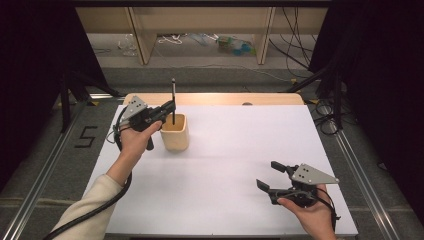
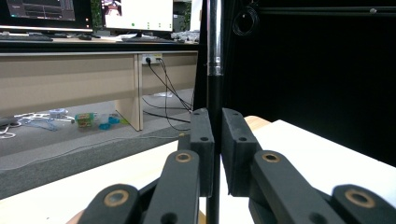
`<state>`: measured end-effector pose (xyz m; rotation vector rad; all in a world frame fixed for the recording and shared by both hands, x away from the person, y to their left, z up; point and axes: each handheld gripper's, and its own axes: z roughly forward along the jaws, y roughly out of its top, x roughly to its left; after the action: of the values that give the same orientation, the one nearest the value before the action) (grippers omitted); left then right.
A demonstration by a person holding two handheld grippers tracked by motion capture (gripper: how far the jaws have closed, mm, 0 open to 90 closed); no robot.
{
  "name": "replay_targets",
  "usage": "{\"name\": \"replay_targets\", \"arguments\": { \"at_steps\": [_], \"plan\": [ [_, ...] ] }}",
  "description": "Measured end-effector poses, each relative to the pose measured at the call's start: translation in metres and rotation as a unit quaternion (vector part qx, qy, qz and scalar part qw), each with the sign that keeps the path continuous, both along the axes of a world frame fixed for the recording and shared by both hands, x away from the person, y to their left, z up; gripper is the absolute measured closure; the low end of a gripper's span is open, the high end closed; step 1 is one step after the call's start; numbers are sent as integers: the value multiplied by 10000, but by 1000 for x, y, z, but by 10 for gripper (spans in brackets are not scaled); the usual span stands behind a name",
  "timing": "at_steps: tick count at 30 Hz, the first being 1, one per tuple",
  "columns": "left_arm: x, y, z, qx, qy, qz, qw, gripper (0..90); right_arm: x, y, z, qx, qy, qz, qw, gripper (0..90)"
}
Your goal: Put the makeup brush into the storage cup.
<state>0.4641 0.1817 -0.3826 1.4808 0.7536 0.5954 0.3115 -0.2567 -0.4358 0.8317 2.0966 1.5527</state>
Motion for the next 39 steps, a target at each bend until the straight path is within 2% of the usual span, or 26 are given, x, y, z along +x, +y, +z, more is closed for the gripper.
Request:
{"name": "replay_targets", "arguments": {
  "at_steps": [1,2,3,4,5,6,16,17,18,19,24,26,33,35,37,38,39],
  "plan": [
    [0,0,0,5,-7,-3,10000,836,0,0,0,-1,0,-1,10000,221],
    [-2,0,0,-42,126,63,9999,836,0,0,0,5,3,-7,10000,221],
    [-1,0,0,-38,126,66,9999,836,0,0,0,4,-3,-5,10000,220],
    [1,0,0,28,-4,19,10000,836,-1,1,0,18,102,-6,9999,220],
    [-1,0,0,-24,117,66,9999,836,-2,1,0,28,153,-4,9999,220],
    [-1,0,0,-42,121,69,9999,836,0,0,0,1,-6,-1,10000,220],
    [2,-3,0,-50,130,91,9999,836,0,0,0,-2,-2,1,10000,220],
    [4,-2,0,0,18,78,10000,836,0,0,0,-3,0,1,10000,220],
    [3,-3,-1,-45,131,82,9999,836,0,0,0,-1,-1,0,10000,220],
    [3,-3,-1,-36,142,85,9999,836,0,0,0,0,1,3,10000,220],
    [4,-3,-2,-12,147,90,9999,836,0,0,0,37,48,26,10000,220],
    [4,-3,-3,0,146,91,9999,836,1,1,-1,60,-34,32,10000,220],
    [5,-4,-3,-20,151,86,9998,836,0,0,-1,23,2,33,10000,220],
    [5,-4,-4,-30,154,84,9998,836,-1,0,0,33,156,0,9999,220],
    [6,-4,-5,-23,151,90,9998,836,-2,0,0,20,197,-8,9998,220],
    [6,-4,-5,-48,172,94,9998,836,0,1,-1,110,148,44,9998,220],
    [6,-4,-5,-56,174,96,9998,836,0,0,0,-23,93,2,10000,220]
  ]
}}
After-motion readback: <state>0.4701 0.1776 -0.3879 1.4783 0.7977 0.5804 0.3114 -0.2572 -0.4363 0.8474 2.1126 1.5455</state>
